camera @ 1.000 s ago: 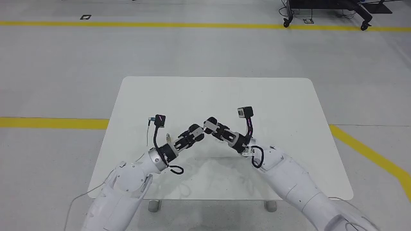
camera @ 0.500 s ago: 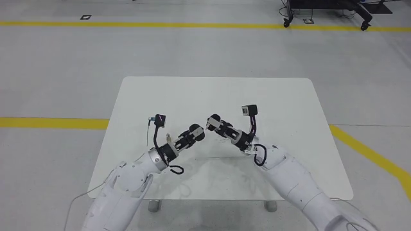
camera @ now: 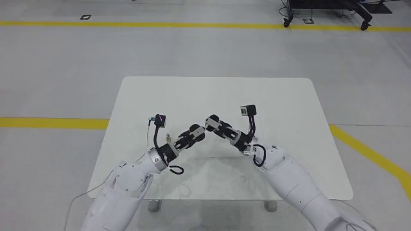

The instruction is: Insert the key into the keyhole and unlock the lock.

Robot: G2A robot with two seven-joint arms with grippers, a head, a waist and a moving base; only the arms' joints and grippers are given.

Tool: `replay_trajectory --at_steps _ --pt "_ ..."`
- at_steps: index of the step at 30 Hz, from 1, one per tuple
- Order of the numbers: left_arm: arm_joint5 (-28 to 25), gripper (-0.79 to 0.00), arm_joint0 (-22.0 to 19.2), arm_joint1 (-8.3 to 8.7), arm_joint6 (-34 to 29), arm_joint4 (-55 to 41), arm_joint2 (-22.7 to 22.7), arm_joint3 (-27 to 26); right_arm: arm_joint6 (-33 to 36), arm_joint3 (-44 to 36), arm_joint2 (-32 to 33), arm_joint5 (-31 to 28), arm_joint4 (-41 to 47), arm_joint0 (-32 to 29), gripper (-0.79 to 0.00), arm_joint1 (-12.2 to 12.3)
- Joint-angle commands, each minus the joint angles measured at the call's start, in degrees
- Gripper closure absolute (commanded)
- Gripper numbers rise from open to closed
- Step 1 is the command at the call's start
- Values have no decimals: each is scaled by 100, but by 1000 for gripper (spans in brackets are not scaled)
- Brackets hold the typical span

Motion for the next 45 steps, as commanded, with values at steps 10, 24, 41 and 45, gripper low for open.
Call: replay_trajectory --at_steps 10,24,41,45 --pt "25 -135 -16 3 2 -29 29 13 62 -6 27 18 -64 -13 0 -41" --pt "12 0 0 9 116 39 33 11 117 42 56 -4 -77 -34 0 -90" --pt "104 0 17 20 393 227 -44 -5 225 14 186 -47 -75 -130 0 -94" --pt "145 0 23 22 482 168 -104 -10 304 3 220 -40 -38 -155 0 -87"
